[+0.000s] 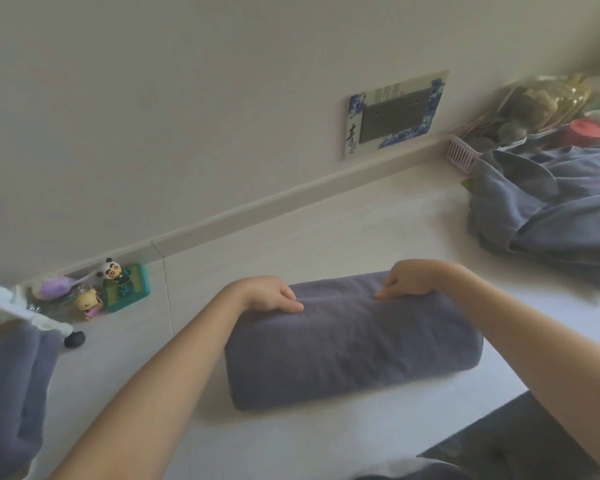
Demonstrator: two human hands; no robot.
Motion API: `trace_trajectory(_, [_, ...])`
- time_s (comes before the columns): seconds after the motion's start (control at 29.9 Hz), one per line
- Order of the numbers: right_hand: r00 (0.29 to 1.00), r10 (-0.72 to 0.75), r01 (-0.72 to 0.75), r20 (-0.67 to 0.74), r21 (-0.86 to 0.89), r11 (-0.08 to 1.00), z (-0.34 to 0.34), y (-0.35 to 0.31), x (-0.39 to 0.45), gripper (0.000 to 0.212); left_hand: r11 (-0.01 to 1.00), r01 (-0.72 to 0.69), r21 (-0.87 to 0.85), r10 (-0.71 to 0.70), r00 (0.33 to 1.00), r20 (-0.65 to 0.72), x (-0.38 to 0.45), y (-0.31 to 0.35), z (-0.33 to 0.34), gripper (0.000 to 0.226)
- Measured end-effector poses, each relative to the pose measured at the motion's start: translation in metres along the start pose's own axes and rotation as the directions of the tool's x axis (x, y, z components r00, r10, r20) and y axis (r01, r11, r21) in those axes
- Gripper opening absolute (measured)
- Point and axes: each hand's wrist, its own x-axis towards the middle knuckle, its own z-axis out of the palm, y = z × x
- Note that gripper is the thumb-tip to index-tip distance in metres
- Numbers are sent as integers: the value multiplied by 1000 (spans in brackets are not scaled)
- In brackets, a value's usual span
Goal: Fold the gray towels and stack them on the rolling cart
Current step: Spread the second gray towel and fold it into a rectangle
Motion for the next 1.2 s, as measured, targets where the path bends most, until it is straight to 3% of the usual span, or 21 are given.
trace_trajectory(0.2, [985,82,-67,-152,100,993,-3,14,49,46,991,106,80,-97,990,-101,56,-6,-3,53])
trace_trajectory(0.27, [990,82,-72,-115,96,993,7,19,55,48,984,134,119,-117,983,-141,67,-15,8,50])
trace_trajectory(0.37, [992,39,-41,-121,-12,999,18,26,58,55,955,72,289,-6,975,-223,77,-25,18,37])
trace_trajectory(0.43, [992,11,-22,-130,-79,997,18,29,59,56,967,36,252,32,965,-260,77,-29,20,30])
trace_trajectory(0.57, [996,13,-15,-90,-27,1000,5,32,62,47,992,53,117,-18,959,-282,71,-32,11,31])
trace_trajectory(0.67, [996,36,-45,-85,-107,993,0,27,65,39,971,95,220,-26,954,-299,79,-25,7,31])
trace_trajectory(0.84, [964,106,-159,-245,-207,965,14,18,69,38,888,199,415,-21,918,-396,99,-19,24,36])
trace_trajectory(0.9, [932,146,-232,-333,-235,944,24,17,68,40,865,248,437,-24,889,-457,98,-16,31,36])
trace_trajectory(0.97, [863,208,-348,-460,-245,905,38,15,66,38,861,290,418,21,801,-598,95,-17,44,35])
trace_trajectory(1.04, [714,199,-424,-671,-190,885,55,11,65,30,889,250,385,149,636,-757,92,-18,61,39])
trace_trajectory(1.07, [626,156,-392,-764,-135,910,64,7,65,31,911,178,373,208,582,-786,91,-17,73,43])
trace_trajectory(1.1, [546,90,-291,-833,-88,953,76,0,65,36,921,105,374,250,576,-778,90,-14,87,47])
trace_trajectory(1.14, [522,16,-171,-853,-86,981,89,-8,65,39,922,49,384,276,611,-741,89,-10,101,50])
trace_trajectory(1.2, [643,-90,-19,-761,-133,991,113,-23,64,44,915,19,402,275,700,-659,87,-1,121,57])
